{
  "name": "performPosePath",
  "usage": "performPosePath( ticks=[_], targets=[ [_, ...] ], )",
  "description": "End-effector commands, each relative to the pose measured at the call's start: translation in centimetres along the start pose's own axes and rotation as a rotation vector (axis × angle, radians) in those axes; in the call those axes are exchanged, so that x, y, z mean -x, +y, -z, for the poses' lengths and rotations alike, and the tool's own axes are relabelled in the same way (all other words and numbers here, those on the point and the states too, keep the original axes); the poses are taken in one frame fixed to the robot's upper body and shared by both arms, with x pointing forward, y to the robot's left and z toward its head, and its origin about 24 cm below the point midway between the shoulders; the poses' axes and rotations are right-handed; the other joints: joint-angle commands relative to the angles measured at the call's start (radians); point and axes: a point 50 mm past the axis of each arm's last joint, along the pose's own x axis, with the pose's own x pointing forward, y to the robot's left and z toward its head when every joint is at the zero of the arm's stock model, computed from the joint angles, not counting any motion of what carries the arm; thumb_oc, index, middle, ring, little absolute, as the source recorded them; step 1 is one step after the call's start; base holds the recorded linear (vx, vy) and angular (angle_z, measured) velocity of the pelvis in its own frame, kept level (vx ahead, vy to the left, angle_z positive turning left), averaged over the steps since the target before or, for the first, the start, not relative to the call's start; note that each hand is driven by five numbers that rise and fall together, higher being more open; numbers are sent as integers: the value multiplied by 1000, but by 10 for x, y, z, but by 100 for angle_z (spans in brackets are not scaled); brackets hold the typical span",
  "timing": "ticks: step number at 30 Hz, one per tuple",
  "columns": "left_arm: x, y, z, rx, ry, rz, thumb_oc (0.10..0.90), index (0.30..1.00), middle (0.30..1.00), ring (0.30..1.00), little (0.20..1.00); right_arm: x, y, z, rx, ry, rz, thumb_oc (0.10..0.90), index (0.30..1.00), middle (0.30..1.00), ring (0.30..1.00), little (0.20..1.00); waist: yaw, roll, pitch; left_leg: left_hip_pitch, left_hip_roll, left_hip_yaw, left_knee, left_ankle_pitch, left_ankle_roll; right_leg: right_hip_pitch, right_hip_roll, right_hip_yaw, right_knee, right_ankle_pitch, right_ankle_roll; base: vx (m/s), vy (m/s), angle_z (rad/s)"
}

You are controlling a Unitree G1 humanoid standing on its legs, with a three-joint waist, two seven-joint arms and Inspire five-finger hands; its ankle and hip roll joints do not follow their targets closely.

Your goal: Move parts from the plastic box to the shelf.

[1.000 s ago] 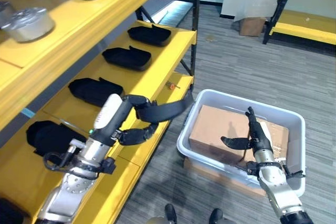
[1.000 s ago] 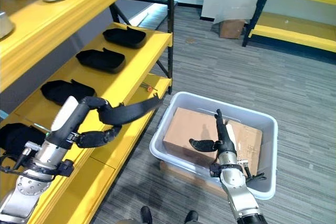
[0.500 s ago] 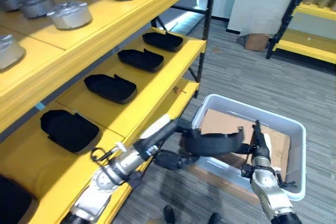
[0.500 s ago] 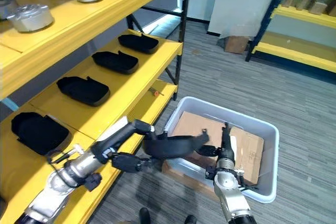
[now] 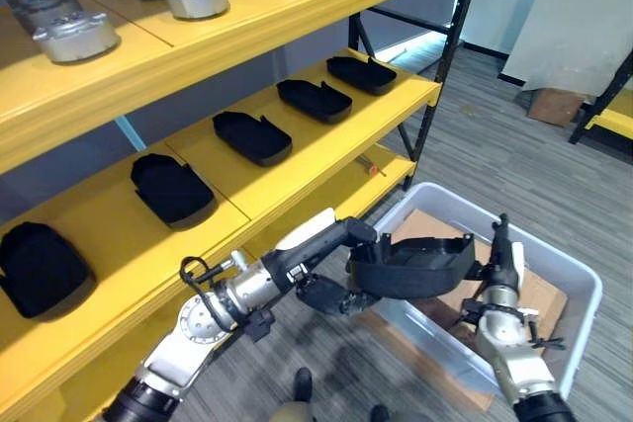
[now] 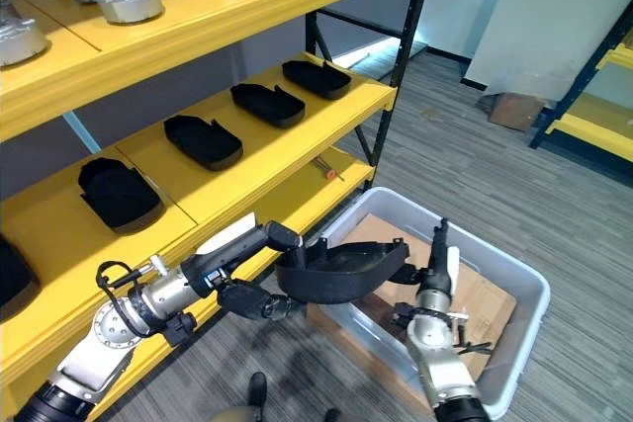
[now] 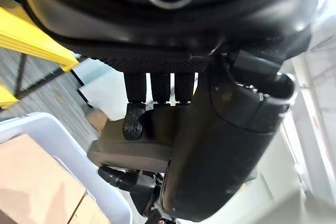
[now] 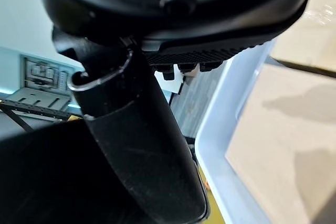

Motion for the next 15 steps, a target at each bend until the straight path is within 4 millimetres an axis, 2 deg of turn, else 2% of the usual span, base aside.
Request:
performPosePath(
  ticks=[1, 2, 3, 4, 6, 10, 12, 15],
  targets=[
    [-5, 35, -41, -94, -251, -193, 400, 300, 300, 300, 300, -18, 0, -73, -111, -308, 43, 900, 1000, 1000, 1000, 1000, -6, -49, 8, 5, -73, 98, 14, -29, -5, 176, -63, -73, -275, 126, 50, -139, -125, 18],
    [-2, 36, -40, -89, -249, -196, 400, 300, 300, 300, 300, -16, -3, -69, -107, -298, 56, 900, 1000, 1000, 1000, 1000, -19, -47, 11, -2, -53, 162, 25, -22, -13, 181, -69, -108, -284, 129, 48, -123, -101, 40],
    [-2, 36, -40, -89, -249, -196, 400, 300, 300, 300, 300, -15, -5, -68, -106, -295, 60, 900, 1000, 1000, 1000, 1000, -23, -47, 11, -4, -47, 179, 30, -22, -14, 182, -71, -118, -286, 130, 47, -128, -74, 64],
    [0, 36, -40, -95, -249, -201, 400, 300, 300, 300, 300, -14, -8, -64, -100, -288, 64, 900, 1000, 1000, 1000, 1000, -34, -48, 12, -11, -28, 230, 47, -23, -18, 183, -81, -148, -290, 132, 46, -138, -56, 87],
    [6, 39, -42, -108, -248, -212, 400, 300, 300, 300, 300, -13, -14, -57, -74, -282, 78, 900, 1000, 1000, 1000, 1000, -43, -55, 15, 4, -5, 273, 107, -69, -14, 175, -107, -183, -283, 133, 47, -178, -43, 112],
    [16, 43, -42, -155, -211, -268, 400, 300, 300, 300, 300, -19, -17, -51, -41, -239, 59, 900, 1000, 1000, 1000, 1000, -30, -53, 4, 50, 6, 248, 155, -90, -20, 166, -125, -199, -287, 139, 48, -81, 19, 52],
    [24, 46, -42, -182, -193, -296, 400, 300, 300, 300, 300, -21, -17, -48, -24, -219, 48, 900, 1000, 1000, 1000, 1000, -25, -48, -7, 71, 22, 236, 162, -78, -29, 164, -128, -208, -289, 136, 45, -54, 71, 27],
    [37, 51, -42, -216, -165, -328, 400, 300, 300, 300, 300, -21, -17, -43, -2, -198, 36, 900, 1000, 1000, 1000, 1000, -18, -37, -28, 101, 66, 222, 162, -27, -52, 158, -134, -226, -287, 132, 40, -55, 158, 20]
  ],
)
